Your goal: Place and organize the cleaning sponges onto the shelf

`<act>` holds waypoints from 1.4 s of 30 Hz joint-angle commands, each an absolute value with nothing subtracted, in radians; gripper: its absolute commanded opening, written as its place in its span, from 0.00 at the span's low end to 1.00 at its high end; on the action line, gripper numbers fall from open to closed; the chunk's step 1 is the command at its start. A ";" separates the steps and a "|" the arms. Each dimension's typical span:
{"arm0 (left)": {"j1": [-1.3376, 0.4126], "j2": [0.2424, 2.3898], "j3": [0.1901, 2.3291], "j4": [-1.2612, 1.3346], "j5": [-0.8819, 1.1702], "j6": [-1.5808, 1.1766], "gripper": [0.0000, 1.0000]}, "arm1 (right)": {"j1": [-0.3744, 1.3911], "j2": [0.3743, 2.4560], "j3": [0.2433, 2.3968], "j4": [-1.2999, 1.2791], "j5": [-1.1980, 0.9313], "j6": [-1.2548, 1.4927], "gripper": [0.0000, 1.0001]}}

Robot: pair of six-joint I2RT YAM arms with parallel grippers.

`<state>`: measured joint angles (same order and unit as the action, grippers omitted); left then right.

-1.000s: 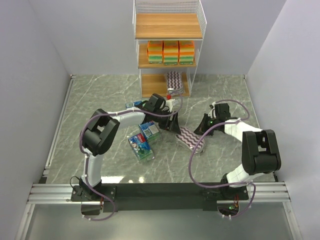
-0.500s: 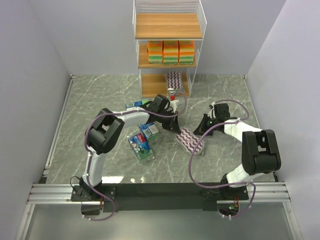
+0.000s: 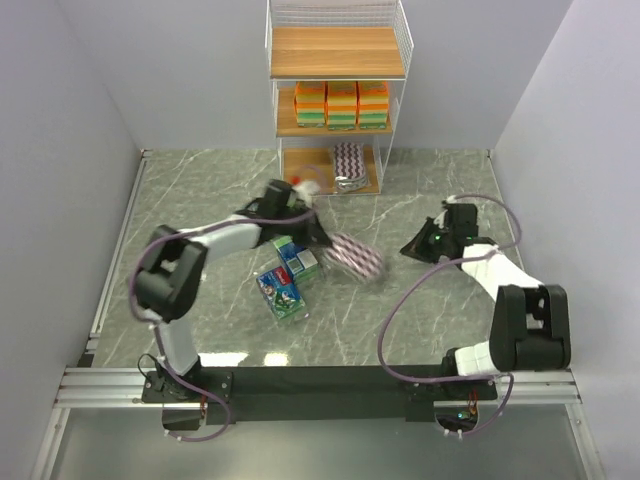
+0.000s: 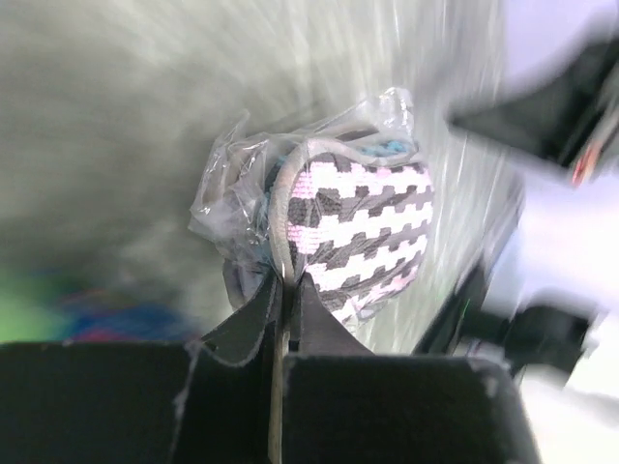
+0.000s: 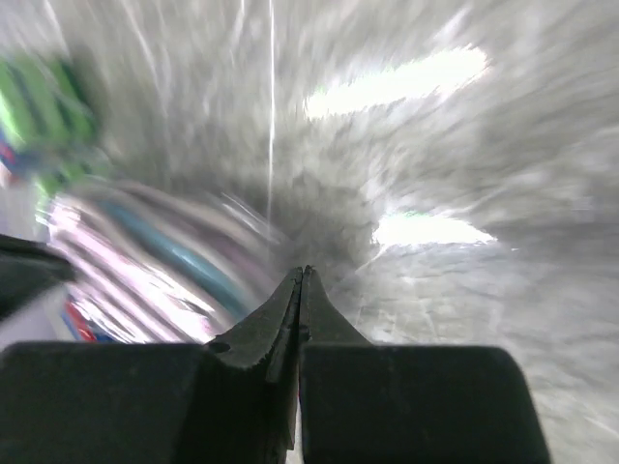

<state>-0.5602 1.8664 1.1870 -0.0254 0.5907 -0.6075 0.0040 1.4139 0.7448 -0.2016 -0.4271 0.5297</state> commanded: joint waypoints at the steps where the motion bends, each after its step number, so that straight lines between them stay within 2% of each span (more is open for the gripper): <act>1: -0.459 1.712 1.108 0.199 0.517 -0.794 0.00 | -0.052 1.329 0.721 -0.146 -0.400 0.586 0.03; 2: -0.456 1.682 1.108 0.201 0.474 -0.804 0.00 | -0.057 1.303 0.719 -0.144 -0.394 0.587 0.09; 4: -0.451 1.643 1.089 0.256 0.448 -0.862 0.00 | -0.055 1.278 0.713 -0.147 -0.396 0.589 0.13; 10: -0.396 1.588 1.006 0.420 0.249 -1.067 0.00 | -0.058 1.237 0.678 -0.146 -0.422 0.591 0.15; 16: -0.354 1.623 0.936 0.555 0.128 -1.293 0.00 | -0.058 1.180 0.657 -0.152 -0.428 0.598 0.15; 21: -0.382 1.609 0.867 0.661 -0.121 -1.459 0.00 | -0.057 1.146 0.647 -0.149 -0.440 0.612 0.14; 29: -0.503 1.698 0.989 0.542 -0.427 -1.620 0.00 | -0.057 1.109 0.630 -0.152 -0.448 0.617 0.12; 38: -0.569 1.902 1.225 0.405 -0.538 -1.755 0.00 | -0.058 1.068 0.620 -0.175 -0.469 0.595 0.10; 42: -0.601 1.962 1.244 0.466 -0.661 -1.809 0.01 | -0.057 1.051 0.615 -0.178 -0.482 0.594 0.09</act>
